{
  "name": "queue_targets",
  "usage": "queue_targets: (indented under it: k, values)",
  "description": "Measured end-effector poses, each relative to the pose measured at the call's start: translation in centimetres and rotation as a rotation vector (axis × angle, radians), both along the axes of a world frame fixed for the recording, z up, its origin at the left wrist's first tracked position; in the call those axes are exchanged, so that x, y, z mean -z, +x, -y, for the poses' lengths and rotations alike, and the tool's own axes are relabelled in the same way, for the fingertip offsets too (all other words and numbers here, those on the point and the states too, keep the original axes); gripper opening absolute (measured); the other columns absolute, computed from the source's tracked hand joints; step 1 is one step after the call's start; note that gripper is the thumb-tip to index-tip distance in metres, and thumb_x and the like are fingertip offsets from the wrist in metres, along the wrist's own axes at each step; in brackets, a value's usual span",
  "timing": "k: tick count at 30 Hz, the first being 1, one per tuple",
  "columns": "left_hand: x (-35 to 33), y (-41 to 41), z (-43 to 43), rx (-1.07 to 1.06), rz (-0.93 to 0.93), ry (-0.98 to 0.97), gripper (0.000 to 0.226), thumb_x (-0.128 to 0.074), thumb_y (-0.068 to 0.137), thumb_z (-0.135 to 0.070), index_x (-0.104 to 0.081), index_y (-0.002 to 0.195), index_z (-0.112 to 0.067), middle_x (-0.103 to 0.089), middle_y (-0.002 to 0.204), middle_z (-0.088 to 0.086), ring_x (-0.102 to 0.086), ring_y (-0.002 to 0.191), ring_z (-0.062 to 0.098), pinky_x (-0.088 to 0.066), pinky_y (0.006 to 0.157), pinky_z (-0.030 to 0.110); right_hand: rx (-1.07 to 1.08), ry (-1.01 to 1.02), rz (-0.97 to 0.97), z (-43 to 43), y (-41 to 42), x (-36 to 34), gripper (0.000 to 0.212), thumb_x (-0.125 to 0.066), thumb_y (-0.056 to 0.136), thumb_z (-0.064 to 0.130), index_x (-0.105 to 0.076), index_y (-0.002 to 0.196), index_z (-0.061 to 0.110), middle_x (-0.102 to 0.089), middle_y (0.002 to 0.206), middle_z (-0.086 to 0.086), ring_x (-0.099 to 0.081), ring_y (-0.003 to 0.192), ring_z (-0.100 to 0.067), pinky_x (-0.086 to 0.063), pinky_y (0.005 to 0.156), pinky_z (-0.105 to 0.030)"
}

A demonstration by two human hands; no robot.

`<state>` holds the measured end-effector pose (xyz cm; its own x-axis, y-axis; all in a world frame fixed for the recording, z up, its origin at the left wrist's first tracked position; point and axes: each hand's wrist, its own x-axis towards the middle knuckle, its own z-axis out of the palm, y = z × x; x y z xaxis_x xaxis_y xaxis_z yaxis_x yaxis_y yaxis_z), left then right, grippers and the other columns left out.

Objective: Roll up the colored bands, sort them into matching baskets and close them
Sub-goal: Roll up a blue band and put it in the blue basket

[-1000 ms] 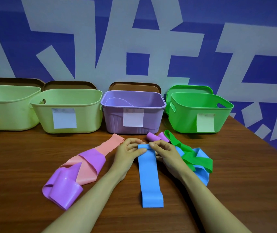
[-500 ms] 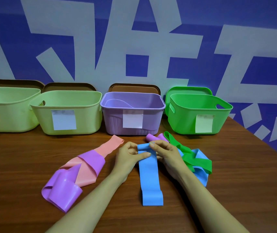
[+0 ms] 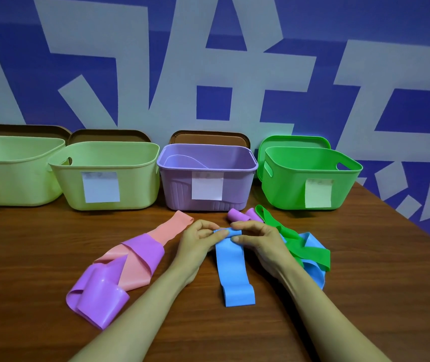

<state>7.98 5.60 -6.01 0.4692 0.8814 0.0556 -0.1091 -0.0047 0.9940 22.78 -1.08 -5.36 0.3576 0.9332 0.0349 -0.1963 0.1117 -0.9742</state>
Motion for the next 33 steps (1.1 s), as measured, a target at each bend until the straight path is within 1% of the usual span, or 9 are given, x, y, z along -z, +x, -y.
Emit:
queue_targets:
  k: [3, 6, 9, 11, 16, 18, 23, 28, 33]
  values:
    - [0.2, -0.1, -0.1, -0.019, -0.010, 0.011, 0.017, -0.073, 0.081, -0.014, -0.061, 0.093, -0.012, -0.072, 0.097, 0.010, -0.069, 0.094, 0.025, -0.056, 0.085, 0.039, -0.027, 0.021, 0.050, 0.1, 0.0, 0.1, 0.030, -0.061, 0.073, -0.021, -0.071, 0.084, 0.005, -0.071, 0.102, -0.005, -0.065, 0.096, -0.020, -0.052, 0.083, -0.028]
    - [0.3, -0.1, -0.2, -0.049, -0.006, 0.027, 0.020, -0.075, 0.079, -0.014, -0.060, 0.093, -0.013, -0.072, 0.097, 0.008, -0.068, 0.094, 0.024, -0.054, 0.086, 0.043, -0.071, 0.054, 0.032, 0.1, 0.1, 0.1, 0.032, -0.059, 0.080, -0.015, -0.068, 0.104, 0.004, -0.070, 0.109, 0.000, -0.065, 0.099, -0.013, -0.051, 0.087, -0.030]
    - [0.0, -0.1, -0.1, -0.055, 0.005, 0.058, 0.024, -0.076, 0.077, -0.012, -0.058, 0.093, -0.013, -0.072, 0.097, 0.007, -0.069, 0.095, 0.020, -0.055, 0.084, 0.036, -0.061, 0.039, 0.036, -0.1, 0.2, 0.4, 0.034, -0.075, 0.077, 0.013, -0.067, 0.109, 0.010, -0.067, 0.114, -0.006, -0.063, 0.106, -0.016, -0.050, 0.094, -0.037]
    - [-0.2, -0.2, 0.1, -0.036, 0.036, 0.069, 0.026, -0.076, 0.076, -0.007, -0.057, 0.093, -0.012, -0.072, 0.099, 0.007, -0.069, 0.096, 0.019, -0.056, 0.084, 0.034, -0.069, -0.003, 0.084, 0.0, 0.1, 0.4, 0.031, -0.076, 0.073, 0.024, -0.068, 0.101, 0.011, -0.069, 0.107, -0.009, -0.064, 0.102, -0.019, -0.052, 0.089, -0.034]
    - [-0.5, -0.2, 0.3, 0.018, 0.082, 0.023, 0.030, -0.075, 0.078, -0.008, -0.059, 0.103, -0.012, -0.070, 0.102, 0.005, -0.067, 0.097, 0.013, -0.053, 0.076, 0.021, -0.080, 0.046, 0.051, 0.2, -0.3, 0.0, 0.023, -0.067, 0.079, 0.020, -0.065, 0.096, 0.005, -0.070, 0.097, -0.008, -0.066, 0.091, -0.017, -0.053, 0.075, -0.025]
    - [-0.5, 0.0, 0.5, 0.073, 0.061, -0.005, 0.034, -0.074, 0.079, -0.008, -0.061, 0.110, -0.012, -0.070, 0.106, 0.003, -0.067, 0.098, 0.012, -0.054, 0.077, 0.022, -0.065, 0.056, 0.022, 0.3, -0.4, -0.3, 0.021, -0.066, 0.080, 0.021, -0.065, 0.095, 0.007, -0.069, 0.096, -0.007, -0.066, 0.085, -0.015, -0.052, 0.068, -0.021]
    - [-0.4, 0.0, 0.8, 0.114, 0.042, -0.008, 0.029, -0.069, 0.083, -0.005, -0.064, 0.111, -0.011, -0.073, 0.102, 0.004, -0.070, 0.094, 0.015, -0.056, 0.079, 0.025, -0.071, 0.040, -0.051, 0.4, -0.6, -0.8, 0.027, -0.066, 0.077, 0.029, -0.066, 0.094, 0.007, -0.069, 0.093, -0.008, -0.065, 0.083, -0.015, -0.052, 0.069, -0.021]
    - [-0.4, 0.3, 0.8, 0.065, -0.022, 0.037, 0.031, -0.077, 0.074, -0.006, -0.068, 0.103, -0.014, -0.073, 0.098, 0.003, -0.069, 0.092, 0.016, -0.056, 0.077, 0.025, -0.065, 0.023, -0.137, 0.4, -0.9, -1.2, 0.046, -0.065, 0.077, 0.033, -0.065, 0.114, 0.006, -0.071, 0.104, -0.014, -0.069, 0.084, -0.018, -0.055, 0.069, -0.022]
    - [-0.3, 0.3, 0.8, 0.041, -0.005, 0.031, 0.037, -0.076, 0.073, 0.000, -0.067, 0.106, -0.014, -0.072, 0.100, 0.001, -0.069, 0.093, 0.013, -0.056, 0.078, 0.023, -0.034, -0.005, -0.133, 0.2, -1.1, -0.8, 0.031, -0.074, 0.067, 0.021, -0.068, 0.093, 0.005, -0.070, 0.091, -0.012, -0.066, 0.076, -0.020, -0.054, 0.064, -0.022]
